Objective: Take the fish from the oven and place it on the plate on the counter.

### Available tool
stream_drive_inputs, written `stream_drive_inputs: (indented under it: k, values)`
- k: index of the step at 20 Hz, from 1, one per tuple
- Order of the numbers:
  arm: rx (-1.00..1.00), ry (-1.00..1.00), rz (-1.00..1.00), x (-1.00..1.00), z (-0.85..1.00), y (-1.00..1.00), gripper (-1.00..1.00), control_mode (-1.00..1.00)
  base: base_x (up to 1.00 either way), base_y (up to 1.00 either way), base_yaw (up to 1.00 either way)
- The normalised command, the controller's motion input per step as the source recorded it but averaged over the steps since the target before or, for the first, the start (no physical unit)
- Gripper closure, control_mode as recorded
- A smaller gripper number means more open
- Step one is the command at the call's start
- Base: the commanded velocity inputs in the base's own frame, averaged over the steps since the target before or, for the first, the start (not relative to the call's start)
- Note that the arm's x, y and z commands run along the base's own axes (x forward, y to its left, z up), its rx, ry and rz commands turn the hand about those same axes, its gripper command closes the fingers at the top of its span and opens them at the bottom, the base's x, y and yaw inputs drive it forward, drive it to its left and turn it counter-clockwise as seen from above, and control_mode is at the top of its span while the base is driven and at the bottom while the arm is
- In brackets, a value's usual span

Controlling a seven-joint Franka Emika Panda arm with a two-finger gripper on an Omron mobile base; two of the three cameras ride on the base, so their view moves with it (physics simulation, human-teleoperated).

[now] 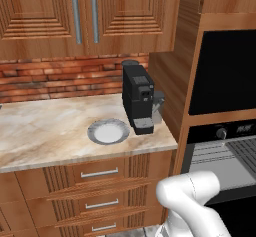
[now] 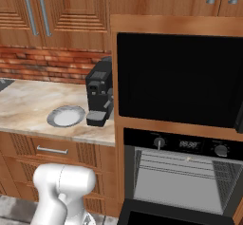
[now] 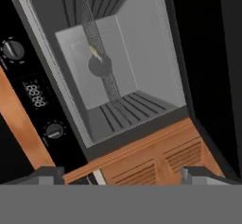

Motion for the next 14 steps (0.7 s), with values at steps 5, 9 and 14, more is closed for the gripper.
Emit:
stream_drive_inputs:
  k: [5,9,14]
  values:
    - [0.0,-0.1,0.0,-0.04,0.89,0.23,-1.0,-1.0,0.0,0.0,0.0]
    - [0.0,-0.06,0.0,0.0,0.56,0.33,-1.0,-1.0,0.0,0.0,0.0]
    - [-0.01,-0.01,-0.02,0.4,0.04,0.37,-1.0,-1.0,0.0,0.0,0.0]
